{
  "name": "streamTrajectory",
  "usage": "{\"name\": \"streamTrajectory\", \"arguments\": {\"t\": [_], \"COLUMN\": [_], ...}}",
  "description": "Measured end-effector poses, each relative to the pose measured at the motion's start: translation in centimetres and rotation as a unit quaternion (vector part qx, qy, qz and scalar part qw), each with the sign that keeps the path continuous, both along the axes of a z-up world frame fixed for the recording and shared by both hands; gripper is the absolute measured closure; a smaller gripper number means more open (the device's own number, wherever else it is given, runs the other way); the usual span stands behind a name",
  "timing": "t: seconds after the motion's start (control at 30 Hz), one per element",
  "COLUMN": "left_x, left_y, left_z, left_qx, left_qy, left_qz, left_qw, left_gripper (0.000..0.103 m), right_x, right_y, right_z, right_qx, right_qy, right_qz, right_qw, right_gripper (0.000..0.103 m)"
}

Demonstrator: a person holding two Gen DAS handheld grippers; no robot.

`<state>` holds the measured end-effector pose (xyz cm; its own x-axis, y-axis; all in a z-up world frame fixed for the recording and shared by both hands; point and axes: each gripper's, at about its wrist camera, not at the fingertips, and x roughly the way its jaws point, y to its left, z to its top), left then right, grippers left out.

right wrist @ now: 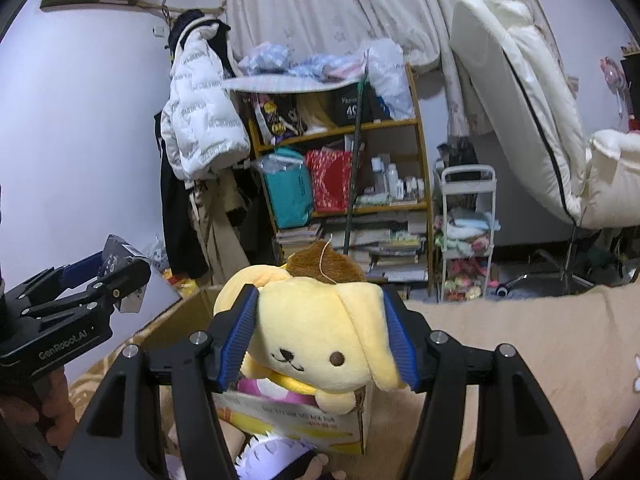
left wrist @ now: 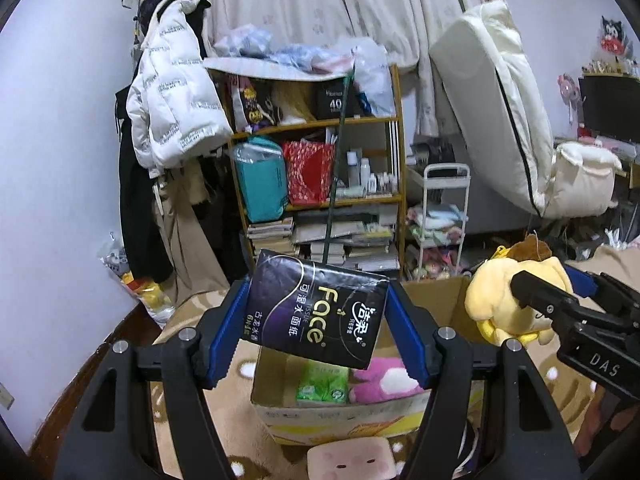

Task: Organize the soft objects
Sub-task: 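Lift both items over the box and release them inside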

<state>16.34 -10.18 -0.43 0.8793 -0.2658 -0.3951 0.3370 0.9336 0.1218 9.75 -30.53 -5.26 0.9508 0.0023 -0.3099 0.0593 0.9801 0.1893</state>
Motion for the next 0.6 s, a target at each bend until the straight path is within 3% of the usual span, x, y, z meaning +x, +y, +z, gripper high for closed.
{"name": "streamTrajectory", "arguments": {"t": [0.17,0.5,0.57,0.6], "left_x": [1.5,2.5,2.6,2.4], "left_y": [0.0,-0.4,-0.4,-0.4], "left_z": [-1.8,-3.0,-3.1,-3.1], "left_qx": [-0.002,0.006,0.007,0.005], "left_qy": [0.043,0.069,0.083,0.085], "left_qz": [-0.002,0.001,0.002,0.004], "left_qw": [0.9991,0.9976,0.9965,0.9964], "left_gripper": [0.036,0.034,0.03,0.021], "right_x": [0.9,3.4,3.3,3.3], "right_y": [-0.3,-0.5,-0.5,-0.6], "right_z": [-1.1,-2.0,-2.2,-2.2], "right_qx": [0.016,0.035,0.041,0.043], "right_qy": [0.017,0.052,0.054,0.056], "right_qz": [0.007,0.035,0.037,0.035], "right_qw": [1.0,0.997,0.997,0.997], "right_gripper": [0.038,0.033,0.032,0.032]}}
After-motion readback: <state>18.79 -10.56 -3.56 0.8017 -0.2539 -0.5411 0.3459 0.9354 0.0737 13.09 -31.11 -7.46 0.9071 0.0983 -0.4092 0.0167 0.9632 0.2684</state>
